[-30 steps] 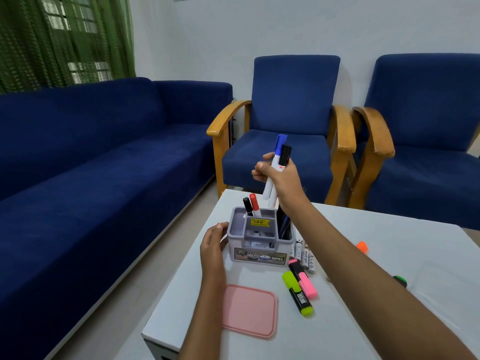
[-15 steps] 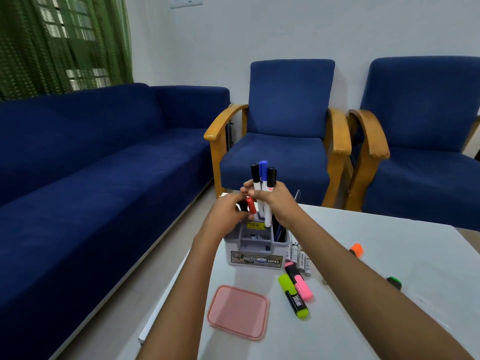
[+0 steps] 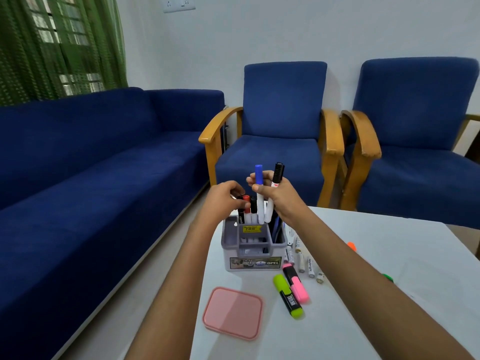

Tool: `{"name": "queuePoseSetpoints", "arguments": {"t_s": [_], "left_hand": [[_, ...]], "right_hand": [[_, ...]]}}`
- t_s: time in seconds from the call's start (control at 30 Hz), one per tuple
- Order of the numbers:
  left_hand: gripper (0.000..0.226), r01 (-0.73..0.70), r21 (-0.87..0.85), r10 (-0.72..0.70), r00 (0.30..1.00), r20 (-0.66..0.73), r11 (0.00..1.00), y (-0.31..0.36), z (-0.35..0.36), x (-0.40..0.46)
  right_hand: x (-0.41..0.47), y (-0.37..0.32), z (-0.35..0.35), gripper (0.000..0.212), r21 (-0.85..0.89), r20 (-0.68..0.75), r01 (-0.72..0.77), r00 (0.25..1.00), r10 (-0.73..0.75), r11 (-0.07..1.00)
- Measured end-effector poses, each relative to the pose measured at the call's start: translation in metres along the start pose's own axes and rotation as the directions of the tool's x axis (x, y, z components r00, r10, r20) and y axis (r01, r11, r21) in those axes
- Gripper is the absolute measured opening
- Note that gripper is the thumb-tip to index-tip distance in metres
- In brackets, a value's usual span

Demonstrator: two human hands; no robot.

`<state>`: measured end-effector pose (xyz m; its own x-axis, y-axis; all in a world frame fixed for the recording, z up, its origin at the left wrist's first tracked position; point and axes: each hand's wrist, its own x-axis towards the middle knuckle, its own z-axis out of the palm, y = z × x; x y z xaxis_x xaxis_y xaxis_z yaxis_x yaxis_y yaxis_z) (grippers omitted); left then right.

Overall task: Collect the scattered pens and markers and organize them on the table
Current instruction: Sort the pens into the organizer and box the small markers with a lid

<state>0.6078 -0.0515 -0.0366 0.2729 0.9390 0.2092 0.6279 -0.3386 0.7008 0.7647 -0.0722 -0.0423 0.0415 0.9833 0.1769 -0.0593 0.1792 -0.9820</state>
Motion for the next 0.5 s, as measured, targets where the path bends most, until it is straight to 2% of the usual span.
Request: {"name": "queuePoseSetpoints", "arguments": {"t_s": [0.13,0.27,0.43,0.5], "left_hand": [[0.024,-0.021,-0.094,0.003,0.982,-0.188,0.995,0.004,0.009,-0.009],[0.023,0.009,-0.076,-0.025,0.976,-0.215,0.997,0.006,0.019,-0.012],[0.020,0.023,-0.061,-0.043,0.941,-0.336,0.998,0.007,0.022,-0.017],[0.019,-0.016,-0.063,-0.010,0.922,-0.388,0.998,0.010,0.022,-0.022]], "right_hand": [[-0.005,-0.007,-0.003,0.030,-0.036,-0.013,0.027,1.000,-0.028,0.999],[-0.007,-0.012,0.000,0.031,-0.114,-0.055,0.036,0.998,-0.042,0.993],[-0.009,-0.006,0.007,0.031,-0.265,-0.073,-0.056,0.997,0.038,0.963],[-0.013,-0.006,0.008,0.033,-0.269,-0.065,-0.026,0.998,0.008,0.963]]}}
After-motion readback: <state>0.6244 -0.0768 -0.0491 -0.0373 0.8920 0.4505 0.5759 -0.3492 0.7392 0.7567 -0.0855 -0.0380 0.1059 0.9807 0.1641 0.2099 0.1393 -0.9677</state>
